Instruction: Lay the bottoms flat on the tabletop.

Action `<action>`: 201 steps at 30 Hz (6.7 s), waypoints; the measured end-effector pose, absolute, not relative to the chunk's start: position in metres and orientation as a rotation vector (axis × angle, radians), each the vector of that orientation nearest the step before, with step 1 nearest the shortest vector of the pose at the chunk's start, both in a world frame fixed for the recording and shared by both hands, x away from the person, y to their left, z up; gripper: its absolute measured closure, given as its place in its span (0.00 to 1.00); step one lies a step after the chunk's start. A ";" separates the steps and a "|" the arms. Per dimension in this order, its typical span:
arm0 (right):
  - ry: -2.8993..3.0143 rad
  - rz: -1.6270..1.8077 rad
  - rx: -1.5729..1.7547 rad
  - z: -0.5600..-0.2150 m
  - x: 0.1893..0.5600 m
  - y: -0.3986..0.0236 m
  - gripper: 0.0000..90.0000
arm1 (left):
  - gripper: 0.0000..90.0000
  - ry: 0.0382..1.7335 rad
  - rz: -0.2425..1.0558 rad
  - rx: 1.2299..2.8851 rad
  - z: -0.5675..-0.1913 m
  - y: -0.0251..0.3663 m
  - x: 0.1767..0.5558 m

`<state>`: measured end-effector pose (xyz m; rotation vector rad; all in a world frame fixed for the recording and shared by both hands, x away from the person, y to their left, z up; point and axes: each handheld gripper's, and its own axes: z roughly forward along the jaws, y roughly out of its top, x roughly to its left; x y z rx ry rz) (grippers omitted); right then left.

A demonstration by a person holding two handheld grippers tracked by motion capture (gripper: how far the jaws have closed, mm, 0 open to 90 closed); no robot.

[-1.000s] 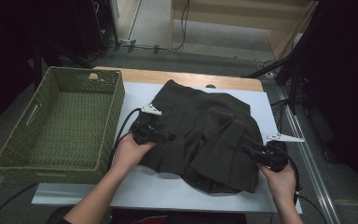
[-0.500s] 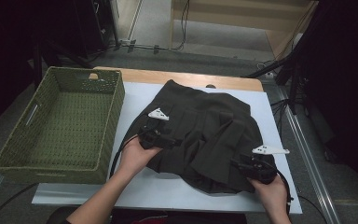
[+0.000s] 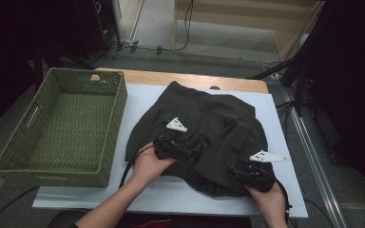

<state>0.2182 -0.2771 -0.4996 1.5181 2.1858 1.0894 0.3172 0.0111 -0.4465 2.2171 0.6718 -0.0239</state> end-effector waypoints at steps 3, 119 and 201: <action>2.215 1.066 1.508 -0.506 0.221 -0.272 0.40 | 0.47 0.669 -0.049 2.208 -0.451 0.004 0.313; 2.194 1.144 1.420 -0.469 0.219 -0.276 0.71 | 0.84 0.483 -0.275 2.223 -0.436 -0.009 0.250; 2.377 1.213 1.295 -0.468 0.216 -0.218 0.94 | 0.59 0.633 -0.155 2.225 -0.453 0.024 0.292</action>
